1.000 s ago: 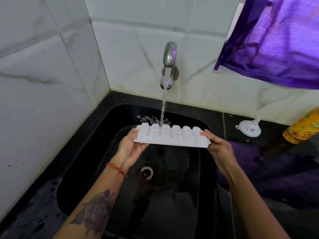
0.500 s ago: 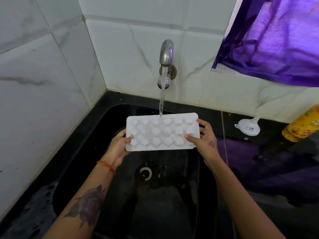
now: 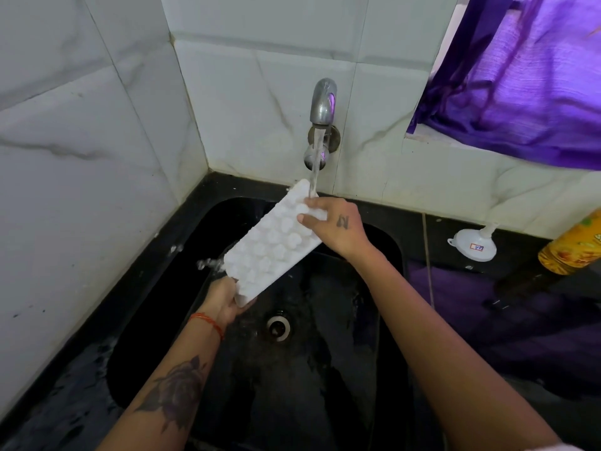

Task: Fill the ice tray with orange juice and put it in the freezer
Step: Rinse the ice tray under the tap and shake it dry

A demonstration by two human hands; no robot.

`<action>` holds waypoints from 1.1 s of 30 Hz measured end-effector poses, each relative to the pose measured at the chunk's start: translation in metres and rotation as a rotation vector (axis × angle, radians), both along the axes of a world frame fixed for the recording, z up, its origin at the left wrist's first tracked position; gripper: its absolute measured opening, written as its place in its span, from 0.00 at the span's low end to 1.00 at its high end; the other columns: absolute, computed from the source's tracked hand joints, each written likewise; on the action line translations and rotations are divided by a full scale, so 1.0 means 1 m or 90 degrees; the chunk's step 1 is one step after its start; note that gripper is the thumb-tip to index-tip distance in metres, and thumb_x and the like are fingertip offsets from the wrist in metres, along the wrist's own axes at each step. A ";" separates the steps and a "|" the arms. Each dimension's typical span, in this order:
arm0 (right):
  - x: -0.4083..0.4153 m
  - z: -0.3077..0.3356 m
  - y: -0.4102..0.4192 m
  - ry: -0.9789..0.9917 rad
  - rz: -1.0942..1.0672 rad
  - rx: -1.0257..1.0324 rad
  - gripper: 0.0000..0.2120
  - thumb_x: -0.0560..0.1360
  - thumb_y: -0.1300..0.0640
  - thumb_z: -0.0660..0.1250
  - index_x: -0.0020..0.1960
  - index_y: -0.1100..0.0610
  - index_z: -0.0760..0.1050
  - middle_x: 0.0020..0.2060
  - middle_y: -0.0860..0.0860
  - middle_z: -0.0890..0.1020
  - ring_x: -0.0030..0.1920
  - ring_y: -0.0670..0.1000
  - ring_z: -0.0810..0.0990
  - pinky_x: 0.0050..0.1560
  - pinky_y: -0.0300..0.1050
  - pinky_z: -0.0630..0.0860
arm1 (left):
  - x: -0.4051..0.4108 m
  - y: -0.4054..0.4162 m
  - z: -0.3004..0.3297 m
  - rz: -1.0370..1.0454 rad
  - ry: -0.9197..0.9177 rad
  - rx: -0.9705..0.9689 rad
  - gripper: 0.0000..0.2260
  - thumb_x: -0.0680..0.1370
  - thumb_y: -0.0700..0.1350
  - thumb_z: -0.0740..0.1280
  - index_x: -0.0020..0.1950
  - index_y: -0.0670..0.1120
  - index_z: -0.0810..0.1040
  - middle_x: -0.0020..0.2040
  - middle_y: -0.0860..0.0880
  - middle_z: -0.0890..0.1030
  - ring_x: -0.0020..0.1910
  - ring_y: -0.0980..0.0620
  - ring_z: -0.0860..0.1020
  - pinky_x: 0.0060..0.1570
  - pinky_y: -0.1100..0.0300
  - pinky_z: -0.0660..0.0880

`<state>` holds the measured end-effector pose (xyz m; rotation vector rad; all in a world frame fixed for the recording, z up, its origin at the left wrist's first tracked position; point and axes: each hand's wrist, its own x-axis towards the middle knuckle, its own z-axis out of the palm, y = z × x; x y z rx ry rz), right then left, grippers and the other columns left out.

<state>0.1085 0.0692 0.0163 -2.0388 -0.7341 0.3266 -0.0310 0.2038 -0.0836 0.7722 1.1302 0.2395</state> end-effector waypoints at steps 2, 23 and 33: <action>0.007 0.003 -0.003 0.017 -0.022 0.027 0.20 0.73 0.53 0.68 0.64 0.56 0.74 0.62 0.53 0.77 0.63 0.51 0.75 0.59 0.36 0.69 | 0.004 0.001 0.007 0.001 -0.023 0.024 0.13 0.82 0.36 0.52 0.56 0.42 0.75 0.58 0.41 0.79 0.38 0.48 0.79 0.28 0.57 0.79; 0.025 -0.061 -0.129 0.231 -0.289 0.109 0.24 0.67 0.65 0.74 0.61 0.59 0.73 0.55 0.55 0.81 0.49 0.50 0.81 0.53 0.49 0.78 | 0.032 -0.038 0.052 -0.202 -0.195 0.079 0.22 0.80 0.62 0.50 0.58 0.51 0.76 0.48 0.50 0.85 0.47 0.50 0.84 0.44 0.52 0.81; -0.002 -0.024 -0.047 -0.001 -0.137 0.093 0.22 0.61 0.62 0.78 0.52 0.50 0.77 0.46 0.44 0.82 0.50 0.46 0.80 0.53 0.43 0.77 | -0.003 0.017 0.025 0.081 -0.252 -0.183 0.33 0.76 0.69 0.48 0.71 0.48 0.67 0.62 0.41 0.71 0.66 0.37 0.70 0.54 0.35 0.70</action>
